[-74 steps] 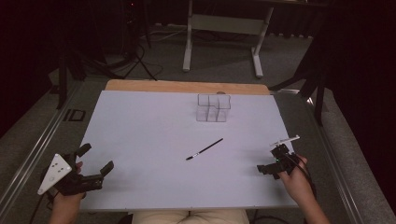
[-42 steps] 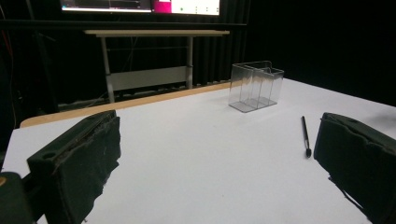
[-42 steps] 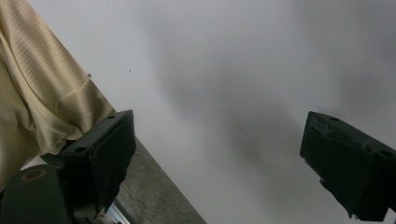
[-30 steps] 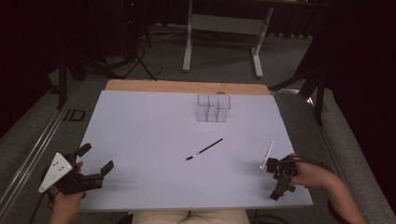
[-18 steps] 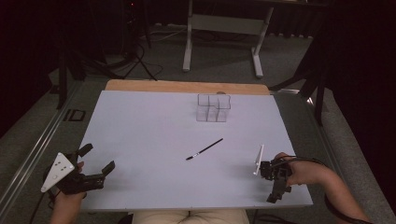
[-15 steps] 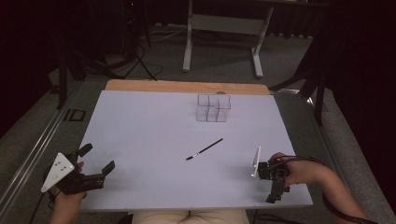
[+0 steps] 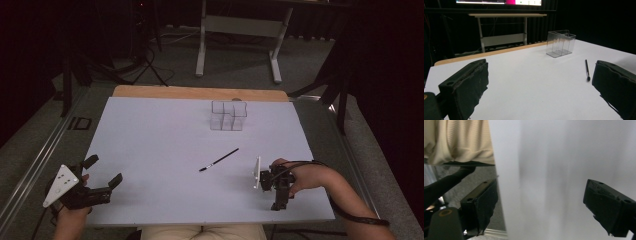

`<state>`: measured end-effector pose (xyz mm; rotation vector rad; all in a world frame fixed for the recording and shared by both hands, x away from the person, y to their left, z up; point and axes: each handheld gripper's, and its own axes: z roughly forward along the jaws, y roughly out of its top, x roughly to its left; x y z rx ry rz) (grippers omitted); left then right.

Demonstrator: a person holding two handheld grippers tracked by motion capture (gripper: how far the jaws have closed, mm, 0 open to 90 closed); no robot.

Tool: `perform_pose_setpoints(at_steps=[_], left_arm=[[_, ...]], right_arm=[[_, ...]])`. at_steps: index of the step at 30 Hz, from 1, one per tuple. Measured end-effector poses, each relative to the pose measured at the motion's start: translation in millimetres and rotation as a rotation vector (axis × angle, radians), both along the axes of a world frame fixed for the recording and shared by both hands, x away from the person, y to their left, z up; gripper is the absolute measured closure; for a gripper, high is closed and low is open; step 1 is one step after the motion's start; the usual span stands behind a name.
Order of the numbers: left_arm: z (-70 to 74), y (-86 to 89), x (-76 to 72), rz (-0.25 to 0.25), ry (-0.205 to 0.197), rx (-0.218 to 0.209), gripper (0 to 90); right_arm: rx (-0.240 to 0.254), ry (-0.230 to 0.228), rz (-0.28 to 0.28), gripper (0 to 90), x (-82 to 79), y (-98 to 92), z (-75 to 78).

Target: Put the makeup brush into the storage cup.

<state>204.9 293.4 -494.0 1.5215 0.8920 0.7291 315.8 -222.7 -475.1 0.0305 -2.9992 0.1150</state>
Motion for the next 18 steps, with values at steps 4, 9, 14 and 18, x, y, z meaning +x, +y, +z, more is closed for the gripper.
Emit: perform_pose_setpoints(at_steps=[4, 9, 14, 18], left_arm=[[-0.3, 0.7, -1.0, 0.003, 0.001, 0.003, 1.5], [-0.5, 0.8, -2.0, 0.003, 0.002, 0.004, 1.6], [-0.7, 1.1, -2.9, 0.011, 0.002, 0.008, 1.6], [-0.8, 1.1, -3.5, 0.011, 0.003, 0.010, 1.5]], right_arm=[[0.016, -0.011, 0.043, 12.6, 3.6, 11.8, 1.7], [0.043, -0.021, 0.086, 13.4, 7.7, 24.0, 4.7], [0.054, -0.030, 0.122, 13.7, 13.0, 32.2, 8.7], [0.063, -0.036, 0.126, 13.5, 20.0, 37.5, 12.7]])
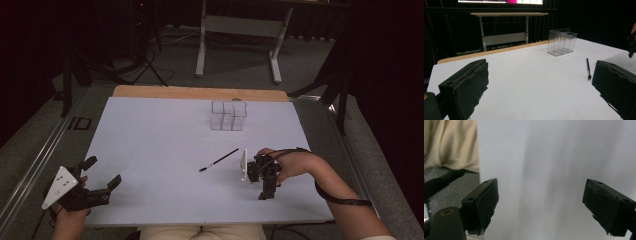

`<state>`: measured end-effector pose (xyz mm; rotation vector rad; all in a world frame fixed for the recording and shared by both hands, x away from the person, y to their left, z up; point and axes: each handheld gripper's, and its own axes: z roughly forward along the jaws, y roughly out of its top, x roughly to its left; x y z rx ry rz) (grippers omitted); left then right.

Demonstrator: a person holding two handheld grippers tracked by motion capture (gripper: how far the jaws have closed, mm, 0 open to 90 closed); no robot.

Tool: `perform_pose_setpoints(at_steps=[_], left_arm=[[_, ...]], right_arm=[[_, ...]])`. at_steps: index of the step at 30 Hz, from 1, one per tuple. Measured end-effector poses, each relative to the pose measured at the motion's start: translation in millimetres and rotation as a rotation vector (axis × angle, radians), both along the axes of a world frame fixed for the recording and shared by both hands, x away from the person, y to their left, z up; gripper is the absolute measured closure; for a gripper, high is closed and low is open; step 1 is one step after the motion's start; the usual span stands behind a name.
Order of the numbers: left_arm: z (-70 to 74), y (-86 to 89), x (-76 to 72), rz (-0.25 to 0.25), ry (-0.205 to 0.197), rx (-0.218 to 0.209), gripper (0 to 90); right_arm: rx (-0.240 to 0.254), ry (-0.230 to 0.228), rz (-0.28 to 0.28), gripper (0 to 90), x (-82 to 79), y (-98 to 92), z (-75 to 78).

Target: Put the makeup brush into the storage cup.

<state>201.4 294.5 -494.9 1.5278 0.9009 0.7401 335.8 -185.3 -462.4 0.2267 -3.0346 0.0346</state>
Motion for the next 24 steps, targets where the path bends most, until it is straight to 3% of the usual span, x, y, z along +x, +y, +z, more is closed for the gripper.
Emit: perform_pose_setpoints(at_steps=[3, 13, 15, 20, 24], left_arm=[[-0.1, 0.1, -0.7, 0.000, 0.000, 0.002, 1.5], [-0.5, 2.8, -2.9, 0.034, -0.001, 0.003, 1.6], [-0.8, 4.3, -4.2, 0.040, 0.002, -0.002, 1.6], [-1.1, 4.9, -5.7, 0.044, 0.004, 0.000, 1.5], [-1.4, 5.2, -6.6, 0.048, 0.006, 0.002, 1.5]], right_arm=[[0.016, -0.014, -0.010, 13.9, 5.7, 5.2, 3.3], [0.044, -0.039, 0.038, 14.8, 21.7, 18.7, 4.2], [0.060, -0.051, 0.056, 20.1, 28.2, 20.6, 4.0], [0.080, -0.056, 0.047, 21.1, 34.7, 24.6, 5.3], [0.120, -0.084, 0.072, 24.5, 43.8, 33.9, 6.6]])
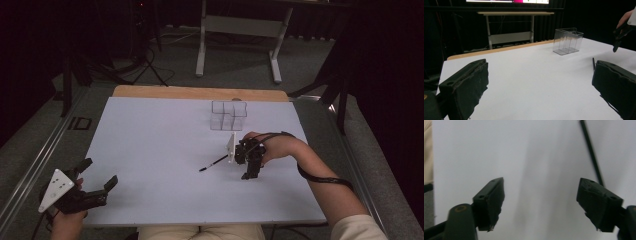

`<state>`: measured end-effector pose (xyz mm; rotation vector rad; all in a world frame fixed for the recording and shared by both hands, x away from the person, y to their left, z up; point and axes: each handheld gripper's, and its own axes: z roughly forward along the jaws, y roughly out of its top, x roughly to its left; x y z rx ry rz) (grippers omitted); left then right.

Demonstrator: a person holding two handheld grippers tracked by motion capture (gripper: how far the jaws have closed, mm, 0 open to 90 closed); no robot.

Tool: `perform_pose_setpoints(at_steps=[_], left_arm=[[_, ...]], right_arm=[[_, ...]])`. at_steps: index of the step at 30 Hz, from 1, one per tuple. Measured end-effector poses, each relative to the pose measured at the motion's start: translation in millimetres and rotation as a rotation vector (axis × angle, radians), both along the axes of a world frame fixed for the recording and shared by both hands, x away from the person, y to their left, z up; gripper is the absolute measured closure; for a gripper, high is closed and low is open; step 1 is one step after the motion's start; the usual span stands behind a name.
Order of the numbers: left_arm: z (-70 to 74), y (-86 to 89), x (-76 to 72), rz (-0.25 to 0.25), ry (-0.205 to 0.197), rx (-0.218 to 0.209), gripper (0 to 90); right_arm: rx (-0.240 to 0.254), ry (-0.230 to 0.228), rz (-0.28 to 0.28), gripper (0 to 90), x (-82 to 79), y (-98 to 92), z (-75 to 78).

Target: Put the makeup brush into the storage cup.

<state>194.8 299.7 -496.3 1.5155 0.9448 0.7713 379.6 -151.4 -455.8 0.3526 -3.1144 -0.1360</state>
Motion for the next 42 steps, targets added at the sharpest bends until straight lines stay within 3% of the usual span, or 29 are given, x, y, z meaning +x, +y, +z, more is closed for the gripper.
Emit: perform_pose_setpoints(at_steps=[2, 3, 5, 8, 13, 14, 19, 24, 31, 38, 42], left_arm=[[0.1, 0.2, -0.7, 0.002, 0.002, 0.000, 1.6], [0.1, 0.3, -1.1, 0.003, 0.003, 0.003, 1.5], [0.1, 0.4, -2.0, 0.004, 0.002, 0.001, 1.5], [0.1, 0.7, -3.9, 0.011, 0.003, 0.004, 1.6], [-0.5, 1.8, -7.6, 0.014, 0.009, 0.007, 1.5], [-0.6, 2.1, -8.7, 0.017, 0.010, 0.012, 1.6], [-1.6, 3.4, -14.7, 0.025, 0.019, 0.020, 1.5], [-2.6, 5.2, -20.7, 0.032, 0.026, 0.017, 1.5], [-3.5, 5.8, -27.2, 0.048, 0.037, 0.040, 1.6], [-4.6, 8.1, -31.2, 0.063, 0.046, 0.047, 1.5], [-4.7, 9.6, -35.2, 0.075, 0.047, 0.052, 1.5]], right_arm=[[0.020, -0.013, 0.017, 24.8, 3.1, 4.1, -0.3], [0.036, -0.018, 0.039, 30.4, 6.5, 8.2, -0.7], [0.050, -0.026, 0.042, 29.6, 10.0, 13.1, -2.1], [0.050, -0.031, 0.045, 31.4, 11.4, 15.6, -2.9], [0.048, -0.037, 0.099, 35.4, 20.0, 29.7, -11.2], [0.050, -0.044, 0.107, 39.9, 21.7, 31.2, -12.1], [0.052, -0.083, 0.151, 45.8, 32.7, 37.6, -18.2], [0.023, -0.075, 0.204, 56.3, 39.4, 45.2, -26.2], [-0.004, -0.070, 0.274, 63.0, 46.1, 56.6, -39.7], [-0.017, -0.056, 0.293, 69.3, 53.1, 60.6, -48.7], [-0.030, -0.025, 0.307, 74.6, 56.8, 61.5, -50.3]])
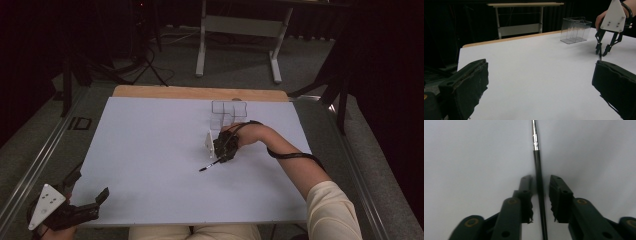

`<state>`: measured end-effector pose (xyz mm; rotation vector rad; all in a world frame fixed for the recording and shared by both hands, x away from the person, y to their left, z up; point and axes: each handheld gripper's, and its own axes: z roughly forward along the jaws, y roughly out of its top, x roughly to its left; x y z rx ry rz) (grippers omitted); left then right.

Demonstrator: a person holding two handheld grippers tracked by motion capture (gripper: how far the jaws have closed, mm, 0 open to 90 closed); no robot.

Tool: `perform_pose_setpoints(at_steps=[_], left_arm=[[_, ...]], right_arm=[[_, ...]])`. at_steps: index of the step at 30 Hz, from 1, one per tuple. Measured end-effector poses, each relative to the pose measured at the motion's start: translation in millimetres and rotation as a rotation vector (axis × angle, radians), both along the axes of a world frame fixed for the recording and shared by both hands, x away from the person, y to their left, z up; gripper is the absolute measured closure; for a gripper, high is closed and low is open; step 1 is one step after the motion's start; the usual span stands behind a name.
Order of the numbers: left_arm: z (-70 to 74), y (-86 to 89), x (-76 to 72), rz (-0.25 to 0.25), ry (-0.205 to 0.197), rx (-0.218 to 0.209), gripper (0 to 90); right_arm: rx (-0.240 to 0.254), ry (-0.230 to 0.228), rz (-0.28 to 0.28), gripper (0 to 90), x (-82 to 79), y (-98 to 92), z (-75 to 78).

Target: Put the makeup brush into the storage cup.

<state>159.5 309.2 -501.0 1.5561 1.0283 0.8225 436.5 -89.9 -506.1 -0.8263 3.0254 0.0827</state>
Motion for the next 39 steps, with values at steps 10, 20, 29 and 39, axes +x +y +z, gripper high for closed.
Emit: perform_pose_setpoints(at_steps=[10, 20, 29, 39], left_arm=[[0.0, 1.0, -0.8, 0.004, 0.002, 0.003, 1.6], [1.4, -0.7, -0.9, 0.000, -0.004, 0.006, 1.5], [2.6, -4.9, 5.2, -0.027, -0.012, 0.008, 1.6], [4.7, -12.9, 17.6, -0.081, -0.025, -0.005, 1.6]], right_arm=[[-0.016, 0.024, -0.025, 85.6, 0.7, 1.1, -0.2], [-0.006, 0.042, -0.101, 85.8, 1.0, -1.4, 13.8], [-0.019, 0.039, -0.228, 85.8, -4.5, -6.4, 23.0], [0.020, 0.057, -0.436, 85.8, -15.8, -18.8, 32.6]])
